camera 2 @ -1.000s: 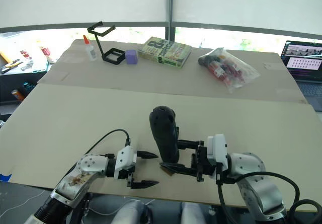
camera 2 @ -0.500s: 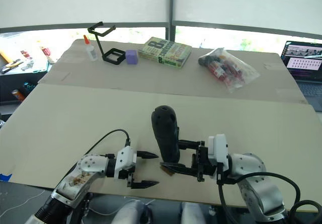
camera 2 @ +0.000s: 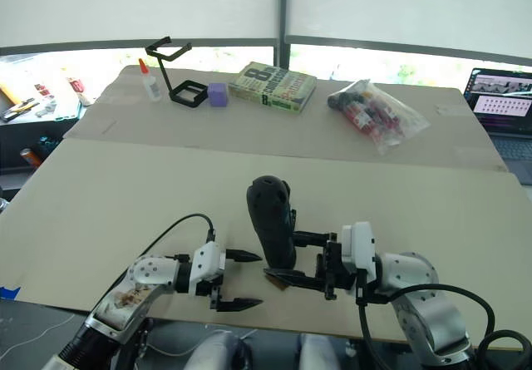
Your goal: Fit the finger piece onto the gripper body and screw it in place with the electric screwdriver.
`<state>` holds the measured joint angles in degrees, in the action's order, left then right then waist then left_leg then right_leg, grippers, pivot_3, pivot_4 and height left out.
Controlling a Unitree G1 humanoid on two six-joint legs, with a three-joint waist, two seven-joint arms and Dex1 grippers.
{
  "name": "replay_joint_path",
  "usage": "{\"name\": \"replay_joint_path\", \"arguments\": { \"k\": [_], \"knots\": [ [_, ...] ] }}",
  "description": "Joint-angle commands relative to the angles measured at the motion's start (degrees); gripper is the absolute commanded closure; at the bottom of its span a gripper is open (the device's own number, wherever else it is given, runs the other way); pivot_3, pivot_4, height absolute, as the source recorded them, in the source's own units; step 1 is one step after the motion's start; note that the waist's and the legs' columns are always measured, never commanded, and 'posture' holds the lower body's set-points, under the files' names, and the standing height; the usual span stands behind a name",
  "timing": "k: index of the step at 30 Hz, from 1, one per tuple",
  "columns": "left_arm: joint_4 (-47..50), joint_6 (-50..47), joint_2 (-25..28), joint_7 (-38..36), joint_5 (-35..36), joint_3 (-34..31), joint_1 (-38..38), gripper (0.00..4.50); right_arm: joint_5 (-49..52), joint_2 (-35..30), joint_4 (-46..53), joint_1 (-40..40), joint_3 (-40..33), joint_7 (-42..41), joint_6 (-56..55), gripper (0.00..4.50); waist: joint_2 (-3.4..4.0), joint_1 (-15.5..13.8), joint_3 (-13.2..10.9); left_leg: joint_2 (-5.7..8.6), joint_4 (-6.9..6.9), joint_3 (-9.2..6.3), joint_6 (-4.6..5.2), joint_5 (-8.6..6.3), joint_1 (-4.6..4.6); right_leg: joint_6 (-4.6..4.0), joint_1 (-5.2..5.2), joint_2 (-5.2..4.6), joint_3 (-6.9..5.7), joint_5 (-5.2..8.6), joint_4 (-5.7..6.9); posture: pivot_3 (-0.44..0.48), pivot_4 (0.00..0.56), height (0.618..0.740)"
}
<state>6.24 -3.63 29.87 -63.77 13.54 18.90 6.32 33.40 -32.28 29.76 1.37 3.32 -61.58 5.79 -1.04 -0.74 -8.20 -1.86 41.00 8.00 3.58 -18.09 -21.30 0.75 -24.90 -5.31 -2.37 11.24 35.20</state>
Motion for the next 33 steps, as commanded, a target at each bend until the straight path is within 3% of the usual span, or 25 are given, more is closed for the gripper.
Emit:
{"name": "replay_joint_path", "arguments": {
  "k": [1,33],
  "knots": [
    [-0.7,0.4,-0.4,0.0,-0.3,0.5,-0.5,0.00,0.1,-0.5,0.6,-0.3,-0.6,0.0,-0.5,2.57,0.00,0.0,0.0,0.00,0.00,0.00,0.01,0.00,0.00,0.00,0.00,0.00,0.00,0.00,0.00,0.000,0.150,0.740],
    [0.1,-0.3,-0.3,0.3,0.0,0.2,-0.4,0.00,4.6,-0.9,2.7,-0.2,-2.8,0.5,0.2,2.57,0.04,0.0,0.0,0.00,-0.01,0.00,0.25,-0.15,0.00,-0.01,-0.01,-0.03,-0.01,0.01,-0.01,0.000,0.150,0.740]
  ]
}}
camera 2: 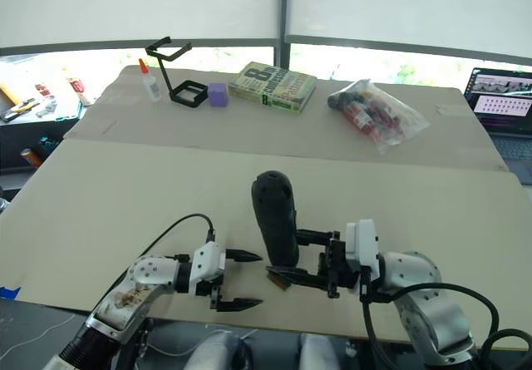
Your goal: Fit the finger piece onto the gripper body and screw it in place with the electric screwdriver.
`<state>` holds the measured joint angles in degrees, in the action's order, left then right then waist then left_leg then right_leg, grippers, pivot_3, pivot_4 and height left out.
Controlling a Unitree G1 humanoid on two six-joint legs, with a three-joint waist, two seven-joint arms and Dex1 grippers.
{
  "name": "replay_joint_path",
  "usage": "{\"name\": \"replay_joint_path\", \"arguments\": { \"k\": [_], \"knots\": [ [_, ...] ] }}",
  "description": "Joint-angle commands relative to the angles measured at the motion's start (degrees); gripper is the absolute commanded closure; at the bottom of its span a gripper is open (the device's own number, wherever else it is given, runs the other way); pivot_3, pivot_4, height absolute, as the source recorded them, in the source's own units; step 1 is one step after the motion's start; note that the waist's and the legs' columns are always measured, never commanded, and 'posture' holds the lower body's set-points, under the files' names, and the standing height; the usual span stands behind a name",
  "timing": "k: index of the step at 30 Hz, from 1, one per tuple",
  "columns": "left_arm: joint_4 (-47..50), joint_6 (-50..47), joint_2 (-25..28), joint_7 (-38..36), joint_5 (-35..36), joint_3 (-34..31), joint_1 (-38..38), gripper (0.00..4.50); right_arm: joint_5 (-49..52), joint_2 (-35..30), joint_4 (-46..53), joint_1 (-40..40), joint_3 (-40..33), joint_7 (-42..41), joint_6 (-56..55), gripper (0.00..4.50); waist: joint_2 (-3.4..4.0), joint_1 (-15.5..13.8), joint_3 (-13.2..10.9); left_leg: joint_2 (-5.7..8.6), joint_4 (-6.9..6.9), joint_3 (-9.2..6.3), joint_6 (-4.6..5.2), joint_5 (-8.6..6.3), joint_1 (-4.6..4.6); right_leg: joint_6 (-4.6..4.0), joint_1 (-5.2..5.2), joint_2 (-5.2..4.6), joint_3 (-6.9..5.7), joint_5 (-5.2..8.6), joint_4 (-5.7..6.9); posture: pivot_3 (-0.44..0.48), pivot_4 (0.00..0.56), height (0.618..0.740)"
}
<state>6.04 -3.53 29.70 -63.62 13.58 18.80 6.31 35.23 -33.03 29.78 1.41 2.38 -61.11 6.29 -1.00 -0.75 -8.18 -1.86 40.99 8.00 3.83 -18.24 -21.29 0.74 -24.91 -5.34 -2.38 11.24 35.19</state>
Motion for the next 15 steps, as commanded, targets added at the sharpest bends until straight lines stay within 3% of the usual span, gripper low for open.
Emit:
{"name": "replay_joint_path", "arguments": {
  "k": [1,15],
  "knots": [
    [0.3,-0.4,-0.2,0.1,0.0,0.2,-0.4,0.00,2.8,-0.1,2.7,-0.1,-1.9,-0.1,-0.3,2.57,0.00,0.0,0.0,0.00,0.00,0.00,0.00,0.00,0.00,0.00,0.00,0.00,0.00,0.00,0.00,0.000,0.150,0.740],
    [0.4,-0.4,-0.1,0.1,0.1,0.1,-0.5,0.00,3.8,-0.7,3.1,-0.2,-2.6,-0.2,0.3,2.57,0.00,0.0,0.0,0.00,-0.01,0.00,0.01,-0.01,0.00,-0.01,0.00,0.00,0.00,0.00,-0.01,0.000,0.150,0.740]
  ]
}}
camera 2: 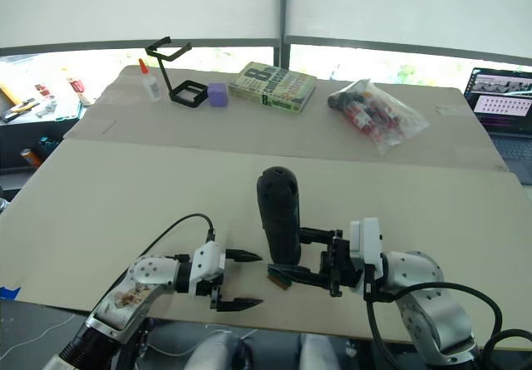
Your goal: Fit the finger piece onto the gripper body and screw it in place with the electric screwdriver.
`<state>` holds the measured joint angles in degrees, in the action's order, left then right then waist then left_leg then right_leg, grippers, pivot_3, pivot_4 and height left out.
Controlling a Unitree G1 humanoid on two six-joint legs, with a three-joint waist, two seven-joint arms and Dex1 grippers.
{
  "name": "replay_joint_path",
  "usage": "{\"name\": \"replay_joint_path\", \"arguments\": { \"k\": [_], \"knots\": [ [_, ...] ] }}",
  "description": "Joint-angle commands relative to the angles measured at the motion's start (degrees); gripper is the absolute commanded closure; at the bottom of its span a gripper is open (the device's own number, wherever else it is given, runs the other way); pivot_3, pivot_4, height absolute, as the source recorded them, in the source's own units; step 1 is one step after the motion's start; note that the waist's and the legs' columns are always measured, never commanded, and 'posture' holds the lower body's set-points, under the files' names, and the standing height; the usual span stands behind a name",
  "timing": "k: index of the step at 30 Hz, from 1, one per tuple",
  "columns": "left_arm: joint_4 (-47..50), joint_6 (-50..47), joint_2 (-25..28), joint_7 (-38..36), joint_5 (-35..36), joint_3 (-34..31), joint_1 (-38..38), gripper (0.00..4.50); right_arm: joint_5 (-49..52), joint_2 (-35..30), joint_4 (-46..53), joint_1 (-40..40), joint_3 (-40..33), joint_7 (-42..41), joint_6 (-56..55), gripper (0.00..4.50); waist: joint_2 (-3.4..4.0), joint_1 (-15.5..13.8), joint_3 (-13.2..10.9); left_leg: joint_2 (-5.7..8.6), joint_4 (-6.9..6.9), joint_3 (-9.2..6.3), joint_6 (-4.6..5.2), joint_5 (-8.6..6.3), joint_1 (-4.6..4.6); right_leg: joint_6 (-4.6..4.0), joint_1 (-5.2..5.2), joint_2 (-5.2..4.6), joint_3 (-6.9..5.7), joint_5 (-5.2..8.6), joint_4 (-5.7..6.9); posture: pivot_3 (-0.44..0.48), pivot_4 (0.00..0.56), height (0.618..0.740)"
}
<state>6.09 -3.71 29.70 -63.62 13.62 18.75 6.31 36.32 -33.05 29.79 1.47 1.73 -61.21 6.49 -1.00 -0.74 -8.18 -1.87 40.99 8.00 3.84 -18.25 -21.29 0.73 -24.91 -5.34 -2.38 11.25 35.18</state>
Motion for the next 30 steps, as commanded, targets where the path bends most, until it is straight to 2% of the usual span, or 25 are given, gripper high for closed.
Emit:
{"name": "replay_joint_path", "arguments": {
  "k": [1,13,22,26,30],
  "knots": [
    [0.4,-0.3,-0.1,0.1,0.1,0.1,-0.5,0.00,3.2,-0.9,3.5,-0.4,-2.3,0.0,0.5,2.57,0.00,0.0,0.0,0.00,0.00,0.00,0.00,0.00,0.00,0.00,0.00,0.00,0.00,0.00,0.00,0.000,0.150,0.740],
    [2.6,2.6,-0.3,-1.9,6.4,-4.9,-1.9,0.00,10.1,-4.2,9.9,-2.0,-8.8,4.9,5.7,2.57,0.00,0.1,0.0,-0.02,-0.01,0.01,-0.02,0.01,-0.07,0.00,-0.10,-0.04,0.00,0.00,0.00,0.000,0.150,0.740],
    [5.5,2.1,1.1,-9.2,16.4,-10.4,0.6,0.00,17.1,-9.8,11.5,-6.5,-17.4,9.0,10.3,2.57,-0.01,0.0,0.0,-0.01,-0.01,0.01,-0.09,0.05,-0.15,-0.01,-0.15,-0.04,-0.03,0.00,-0.04,0.000,0.150,0.740],
    [7.5,-0.4,0.2,-8.0,20.7,-13.0,2.7,0.00,20.6,-12.5,10.7,-10.9,-20.4,11.2,12.7,2.57,-0.02,0.1,0.0,0.01,0.01,0.01,-0.08,0.05,-0.18,0.00,-0.13,-0.04,-0.03,-0.01,-0.07,0.000,0.150,0.740],
    [10.1,-2.4,0.4,-7.2,23.4,-14.7,4.0,0.00,25.9,-13.1,9.5,-16.8,-21.6,17.2,16.1,2.57,-0.03,0.2,0.0,0.00,0.00,0.01,-0.26,0.15,-0.20,0.01,-0.14,0.00,-0.02,-0.01,-0.08,0.000,0.150,0.740]
  ]
}}
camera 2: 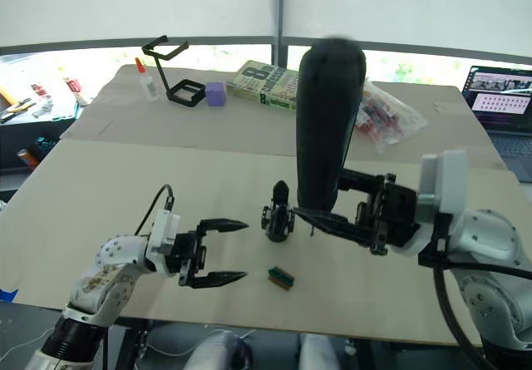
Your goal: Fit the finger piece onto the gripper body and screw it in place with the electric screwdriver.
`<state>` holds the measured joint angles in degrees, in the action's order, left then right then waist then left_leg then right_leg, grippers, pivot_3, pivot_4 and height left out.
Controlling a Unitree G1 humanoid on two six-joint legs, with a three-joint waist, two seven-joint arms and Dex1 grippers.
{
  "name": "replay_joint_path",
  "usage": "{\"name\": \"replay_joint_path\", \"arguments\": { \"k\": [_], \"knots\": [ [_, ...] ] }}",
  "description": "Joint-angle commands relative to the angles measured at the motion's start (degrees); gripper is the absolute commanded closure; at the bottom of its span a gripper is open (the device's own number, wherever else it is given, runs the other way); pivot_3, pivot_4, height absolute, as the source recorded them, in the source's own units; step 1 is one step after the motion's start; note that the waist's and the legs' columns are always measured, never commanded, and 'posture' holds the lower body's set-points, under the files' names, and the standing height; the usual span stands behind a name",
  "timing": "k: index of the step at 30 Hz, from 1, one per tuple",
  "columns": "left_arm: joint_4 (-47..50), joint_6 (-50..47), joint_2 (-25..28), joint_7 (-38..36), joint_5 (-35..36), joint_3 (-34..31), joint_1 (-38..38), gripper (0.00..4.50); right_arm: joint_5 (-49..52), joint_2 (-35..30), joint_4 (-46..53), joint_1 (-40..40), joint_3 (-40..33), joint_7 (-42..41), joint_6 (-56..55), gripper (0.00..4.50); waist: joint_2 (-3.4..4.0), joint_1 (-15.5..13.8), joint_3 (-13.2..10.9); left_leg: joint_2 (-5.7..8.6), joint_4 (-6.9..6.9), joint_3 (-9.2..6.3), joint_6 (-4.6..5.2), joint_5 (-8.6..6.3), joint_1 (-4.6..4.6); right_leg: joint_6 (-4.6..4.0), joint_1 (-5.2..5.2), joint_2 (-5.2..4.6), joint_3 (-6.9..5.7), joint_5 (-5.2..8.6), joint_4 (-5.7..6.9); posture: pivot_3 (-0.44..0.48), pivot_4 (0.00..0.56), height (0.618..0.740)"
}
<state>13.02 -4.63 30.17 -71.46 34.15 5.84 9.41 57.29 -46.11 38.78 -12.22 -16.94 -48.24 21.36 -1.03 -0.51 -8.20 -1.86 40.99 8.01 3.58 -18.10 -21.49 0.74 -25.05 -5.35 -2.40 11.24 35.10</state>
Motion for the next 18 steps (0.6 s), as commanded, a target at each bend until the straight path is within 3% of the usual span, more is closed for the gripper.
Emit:
{"name": "replay_joint_path", "arguments": {
  "k": [1,5,8,18],
  "knots": [
    [3.7,-2.0,-0.1,1.1,3.5,-2.3,1.2,0.00,5.8,0.0,0.4,-4.3,-2.8,5.5,1.9,2.57,-0.01,0.0,0.0,0.00,-0.02,0.00,-0.02,0.01,0.00,0.00,0.00,0.01,0.00,0.00,-0.01,0.000,0.150,0.740],
    [5.2,-4.9,-0.5,3.8,5.4,-3.6,2.3,0.00,7.9,0.2,-0.8,-8.4,-2.2,8.6,3.6,2.57,-0.01,-0.1,0.0,0.00,-0.01,-0.01,-0.04,0.03,-0.02,0.00,0.00,0.03,0.01,0.00,0.01,0.000,0.150,0.740],
    [6.1,-10.1,-1.7,9.7,7.8,-4.8,3.9,0.00,8.4,1.1,-2.3,-11.3,-1.2,10.1,4.5,2.57,-0.02,-0.1,0.0,0.02,0.02,-0.01,-0.03,0.03,-0.06,0.05,0.00,0.03,0.02,-0.03,-0.01,0.000,0.150,0.740],
    [3.4,-11.8,-2.6,15.3,3.8,-5.5,5.0,0.00,2.9,6.7,-6.7,-17.1,5.4,10.3,4.4,2.57,-0.02,0.0,0.0,0.02,0.01,0.00,-0.09,0.07,-0.10,0.10,-0.03,0.11,0.03,-0.06,0.00,0.000,0.150,0.740]
  ]
}}
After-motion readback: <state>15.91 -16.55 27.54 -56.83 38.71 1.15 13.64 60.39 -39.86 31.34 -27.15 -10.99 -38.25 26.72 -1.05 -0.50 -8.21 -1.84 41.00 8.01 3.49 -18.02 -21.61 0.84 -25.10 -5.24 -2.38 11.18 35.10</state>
